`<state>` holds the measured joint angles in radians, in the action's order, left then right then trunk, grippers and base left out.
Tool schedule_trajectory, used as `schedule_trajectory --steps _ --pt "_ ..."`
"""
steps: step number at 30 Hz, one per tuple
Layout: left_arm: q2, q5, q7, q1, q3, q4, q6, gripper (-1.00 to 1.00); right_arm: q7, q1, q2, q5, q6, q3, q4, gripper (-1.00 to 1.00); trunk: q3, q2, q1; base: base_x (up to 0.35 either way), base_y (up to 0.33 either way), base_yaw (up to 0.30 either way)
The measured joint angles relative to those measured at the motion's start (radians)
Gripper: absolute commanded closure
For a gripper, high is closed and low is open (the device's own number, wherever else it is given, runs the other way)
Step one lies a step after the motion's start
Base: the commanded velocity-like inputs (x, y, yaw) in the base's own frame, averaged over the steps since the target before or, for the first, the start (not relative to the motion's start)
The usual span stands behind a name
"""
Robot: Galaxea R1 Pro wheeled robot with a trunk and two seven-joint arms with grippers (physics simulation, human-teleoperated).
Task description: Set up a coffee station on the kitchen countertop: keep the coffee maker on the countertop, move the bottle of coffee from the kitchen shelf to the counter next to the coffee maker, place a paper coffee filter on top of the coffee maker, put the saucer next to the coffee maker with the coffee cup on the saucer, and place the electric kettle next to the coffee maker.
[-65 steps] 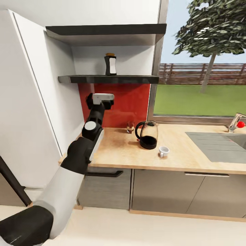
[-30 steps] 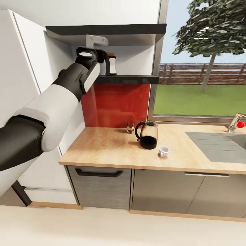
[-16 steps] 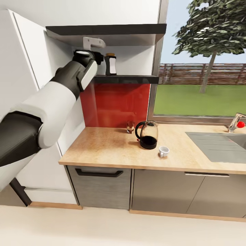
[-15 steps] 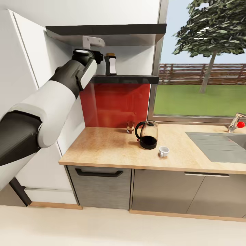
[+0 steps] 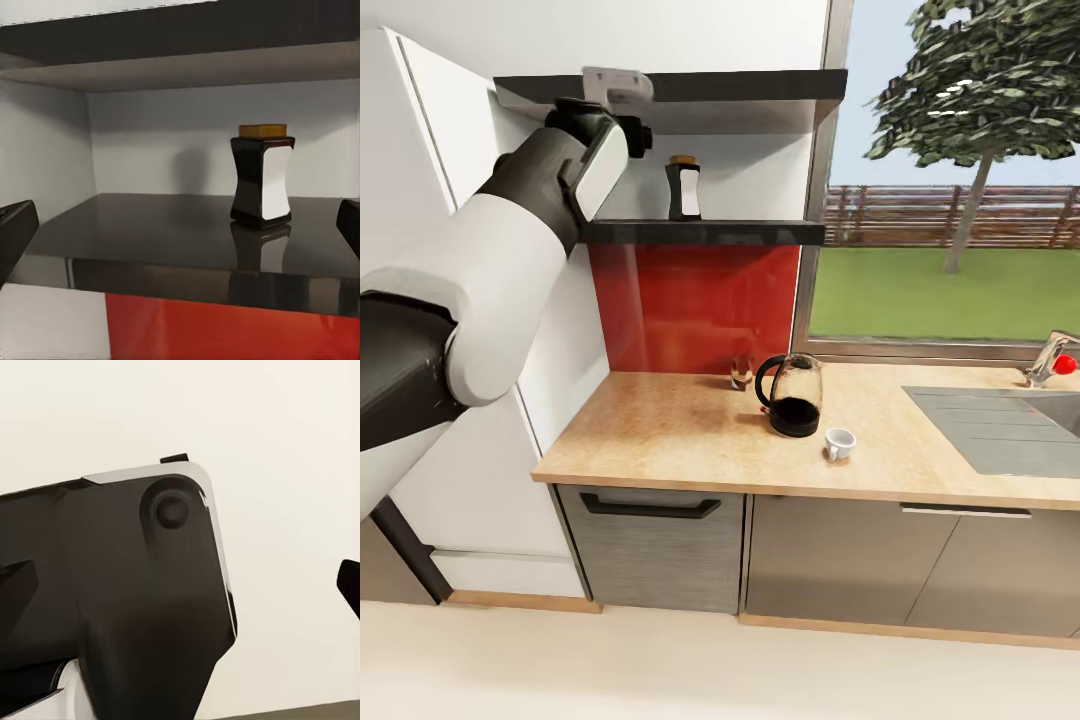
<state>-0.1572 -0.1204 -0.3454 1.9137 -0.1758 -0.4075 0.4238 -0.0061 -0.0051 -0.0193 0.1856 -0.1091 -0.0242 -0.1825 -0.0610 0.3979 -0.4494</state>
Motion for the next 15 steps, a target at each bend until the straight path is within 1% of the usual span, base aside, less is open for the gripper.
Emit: schedule_trajectory --steps 12,15 --pt "0.0 -0.003 0.001 0.067 0.002 -0.008 0.068 -1.0 0.0 0.0 -0.001 -0.001 0.0 0.001 0.001 -1.0 0.0 0.0 0.0 0.0 0.0 0.0" --pt "0.0 -0.004 0.007 0.066 0.002 -0.012 0.084 -1.0 0.0 0.001 -0.001 -0.001 0.0 0.002 0.002 -1.0 0.0 0.0 0.0 0.0 0.0 0.0"
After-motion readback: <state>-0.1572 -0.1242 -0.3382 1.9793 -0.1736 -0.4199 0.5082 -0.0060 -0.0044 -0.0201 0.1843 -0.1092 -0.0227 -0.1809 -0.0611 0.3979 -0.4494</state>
